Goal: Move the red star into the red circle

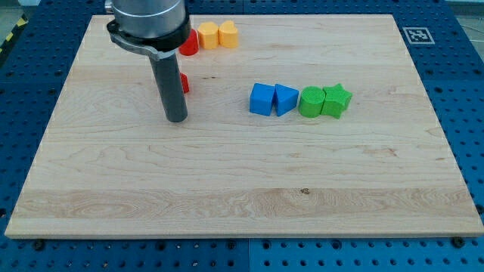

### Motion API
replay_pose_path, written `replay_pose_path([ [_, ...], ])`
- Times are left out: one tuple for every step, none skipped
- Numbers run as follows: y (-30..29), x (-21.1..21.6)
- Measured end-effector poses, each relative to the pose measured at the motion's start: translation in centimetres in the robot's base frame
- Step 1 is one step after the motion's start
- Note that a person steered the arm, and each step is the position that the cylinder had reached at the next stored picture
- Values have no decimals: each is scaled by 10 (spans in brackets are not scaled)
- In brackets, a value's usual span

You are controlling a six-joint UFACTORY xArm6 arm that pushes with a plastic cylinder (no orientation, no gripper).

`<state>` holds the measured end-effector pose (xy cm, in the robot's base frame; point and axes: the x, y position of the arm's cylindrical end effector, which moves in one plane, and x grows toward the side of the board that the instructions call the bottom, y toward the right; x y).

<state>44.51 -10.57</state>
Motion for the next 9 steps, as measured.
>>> replay_pose_path([
  [0,0],
  [0,-4],
  [0,-4],
  [-3,-7],
  [-4,-12],
  [-4,-12],
  [-4,-22],
  [-4,-25],
  [-16,-35],
])
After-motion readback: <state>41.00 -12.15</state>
